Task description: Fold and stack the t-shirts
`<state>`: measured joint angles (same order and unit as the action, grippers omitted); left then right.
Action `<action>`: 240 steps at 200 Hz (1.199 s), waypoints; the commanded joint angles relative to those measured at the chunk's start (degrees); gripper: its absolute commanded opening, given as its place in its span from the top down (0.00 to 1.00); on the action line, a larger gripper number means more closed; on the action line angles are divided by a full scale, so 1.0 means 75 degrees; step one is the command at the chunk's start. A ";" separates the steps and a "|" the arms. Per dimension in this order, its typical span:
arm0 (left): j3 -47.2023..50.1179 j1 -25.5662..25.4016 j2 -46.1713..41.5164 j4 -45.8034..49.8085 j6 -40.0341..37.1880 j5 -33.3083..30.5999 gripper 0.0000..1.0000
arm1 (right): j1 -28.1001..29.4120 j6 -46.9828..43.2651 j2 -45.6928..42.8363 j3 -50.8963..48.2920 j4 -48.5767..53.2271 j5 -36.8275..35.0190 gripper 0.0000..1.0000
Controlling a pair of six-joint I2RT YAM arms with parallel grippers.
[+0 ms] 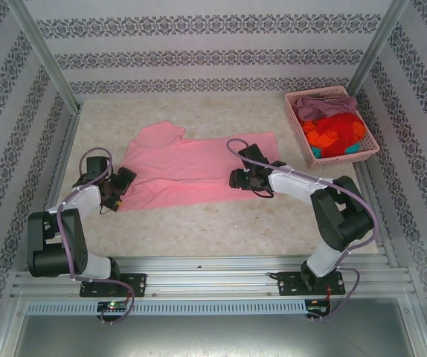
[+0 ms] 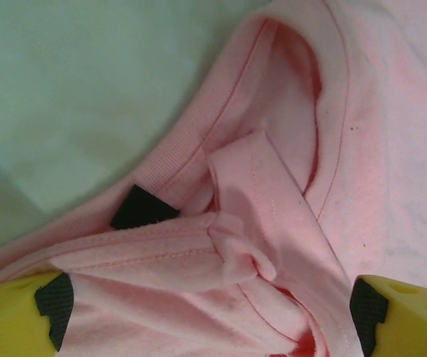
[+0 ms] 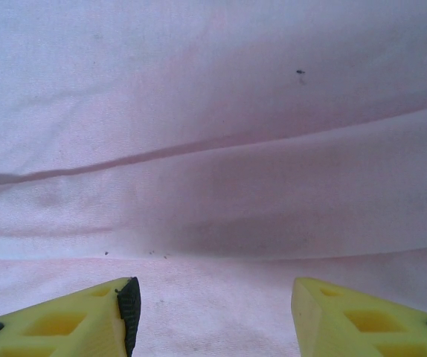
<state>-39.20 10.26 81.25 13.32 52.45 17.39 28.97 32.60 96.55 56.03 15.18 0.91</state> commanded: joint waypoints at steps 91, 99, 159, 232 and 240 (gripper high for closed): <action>-0.0540 -0.2093 -0.0722 0.0618 0.1556 -0.0979 0.10 | -0.0078 -0.0046 -0.0043 -0.0128 -0.0250 0.0031 0.44; -0.0447 -0.2200 -0.0587 0.0299 0.1781 -0.0796 0.11 | -0.0078 -0.0046 -0.0010 -0.0119 -0.0265 0.0059 0.44; -0.0874 -0.2363 0.0927 -0.1402 0.2635 0.0209 0.15 | -0.0058 -0.0021 0.0146 -0.0032 -0.0374 0.0154 0.44; -0.1899 -0.2220 0.1967 -0.1371 0.2353 0.0142 0.16 | -0.0119 -0.0043 0.0046 -0.0221 -0.0450 0.0102 0.44; -0.2009 -0.2178 0.2090 -0.1395 0.2316 0.0195 0.16 | -0.0125 -0.0080 0.0052 -0.0220 -0.0487 0.0113 0.44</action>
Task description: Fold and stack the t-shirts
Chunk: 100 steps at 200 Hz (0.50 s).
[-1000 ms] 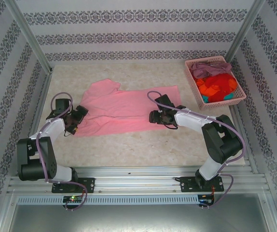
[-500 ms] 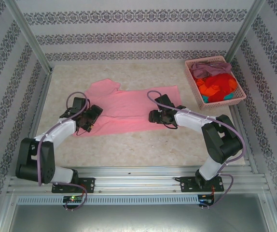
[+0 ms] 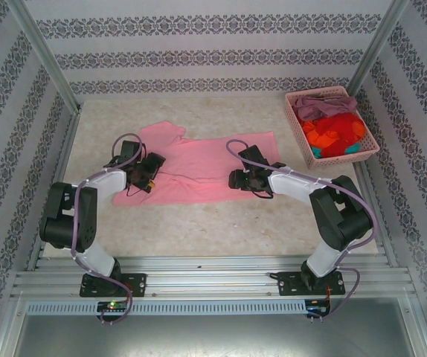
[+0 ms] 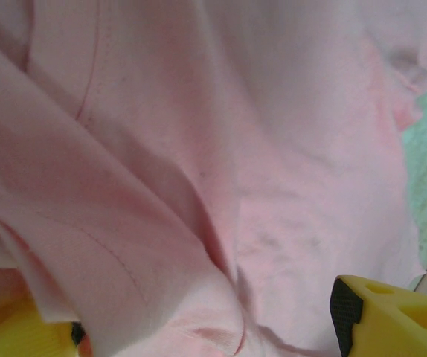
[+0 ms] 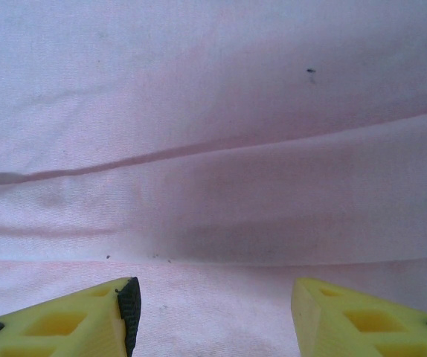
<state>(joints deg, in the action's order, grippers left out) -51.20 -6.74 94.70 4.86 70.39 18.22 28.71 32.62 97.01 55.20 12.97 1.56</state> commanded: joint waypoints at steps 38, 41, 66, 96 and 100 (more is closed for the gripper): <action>-0.0707 0.0161 0.0511 -0.0380 0.0033 0.0272 0.16 | -0.0072 -0.0498 0.0261 0.0253 -0.0130 0.0321 0.44; -0.0724 0.0161 0.0503 -0.0373 0.0027 0.0274 0.16 | -0.0067 -0.0505 0.0285 0.0276 -0.0135 0.0419 0.44; -0.0727 0.0248 0.0440 -0.0352 0.0016 0.0219 0.16 | 0.0208 -0.0651 0.0524 0.0557 -0.0246 0.1043 0.44; -0.0730 0.0393 0.0542 -0.0479 0.0081 0.0228 0.15 | 0.0547 -0.0429 0.0884 0.0701 -0.0598 0.1616 0.46; -0.0724 0.0412 0.0570 -0.0507 0.0094 0.0237 0.15 | 0.0582 -0.0348 0.0950 0.0711 -0.0699 0.1724 0.47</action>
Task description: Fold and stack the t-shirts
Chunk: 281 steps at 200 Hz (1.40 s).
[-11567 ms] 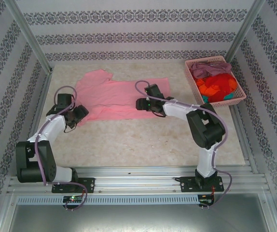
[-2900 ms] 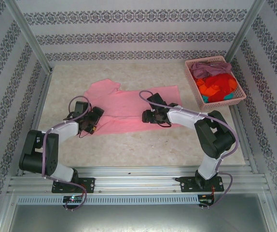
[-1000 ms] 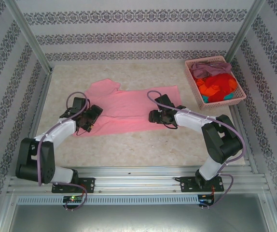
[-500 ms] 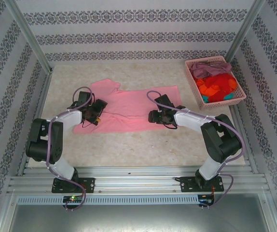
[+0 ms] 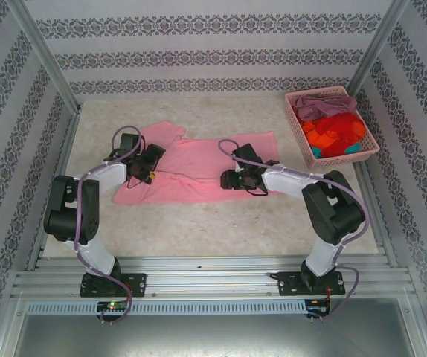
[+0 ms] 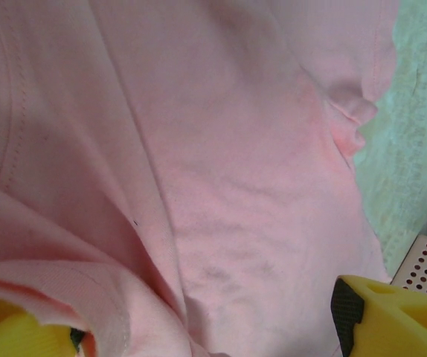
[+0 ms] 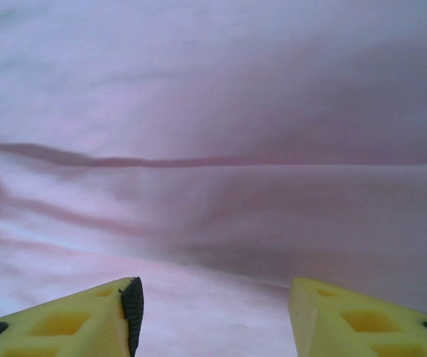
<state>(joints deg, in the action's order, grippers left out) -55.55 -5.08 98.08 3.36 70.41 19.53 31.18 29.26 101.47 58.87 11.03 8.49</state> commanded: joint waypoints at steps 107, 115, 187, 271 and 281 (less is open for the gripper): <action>-0.0151 0.0519 -0.0078 -0.0006 -0.0488 0.0042 0.12 | -0.0418 0.0404 0.1397 0.1244 -0.0206 0.0530 0.47; -0.0147 0.0525 -0.0103 0.0021 -0.0533 0.0023 0.12 | -0.0513 0.0341 0.1501 0.1413 -0.0127 0.0542 0.47; -0.0216 0.0537 -0.0232 0.0193 -0.1366 -0.0088 0.08 | -0.1130 0.0060 0.2507 0.3266 0.0456 0.0564 0.47; 0.1523 0.0538 -0.1052 -0.0073 -0.1881 0.0028 0.05 | -0.1400 0.0822 0.1532 0.1067 -0.0034 0.0333 0.46; 0.1521 0.0537 -0.1157 0.0183 -0.2054 -0.0038 0.04 | -0.1403 0.0939 0.1263 0.0634 -0.0098 0.0239 0.46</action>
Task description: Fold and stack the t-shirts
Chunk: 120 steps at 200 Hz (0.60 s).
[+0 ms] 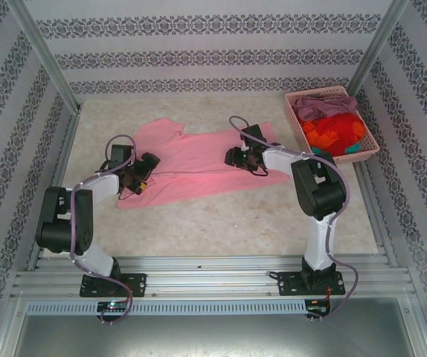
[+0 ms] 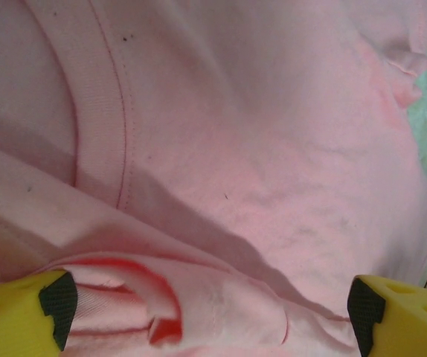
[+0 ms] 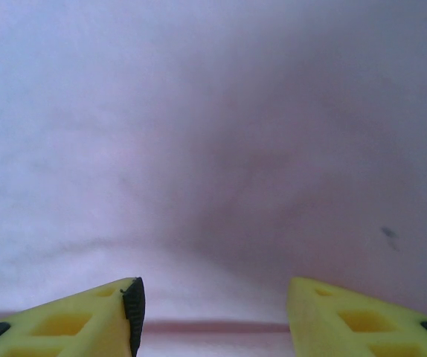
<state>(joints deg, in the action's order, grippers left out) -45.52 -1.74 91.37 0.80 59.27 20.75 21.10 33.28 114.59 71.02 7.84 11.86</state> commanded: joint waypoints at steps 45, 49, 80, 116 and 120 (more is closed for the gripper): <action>-0.0458 0.0091 -0.0821 0.1322 -0.0981 -0.0680 0.00 | 0.0061 0.0758 -0.1543 -0.2205 -0.0077 -0.0227 0.45; -0.0582 0.0091 -0.0832 0.1388 -0.1045 -0.0784 0.00 | 0.0079 0.0718 -0.1637 -0.2205 -0.0083 -0.0252 0.45; -0.1939 0.0080 -0.0317 0.2065 -0.1455 -0.1656 0.00 | 0.0139 0.0221 -0.2000 -0.1639 0.0121 -0.0374 0.45; -0.4102 0.0045 0.1233 0.3324 -0.1350 -0.2405 0.04 | 0.0122 -0.0150 -0.1901 -0.0804 0.0318 -0.0212 0.43; -0.4340 0.0033 0.1413 0.3464 -0.1341 -0.2442 0.05 | 0.0116 -0.0159 -0.1893 -0.0749 0.0327 -0.0191 0.43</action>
<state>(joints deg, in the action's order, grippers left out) -69.93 -1.76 94.72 16.73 50.50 8.08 21.63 34.59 101.54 61.21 8.84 10.55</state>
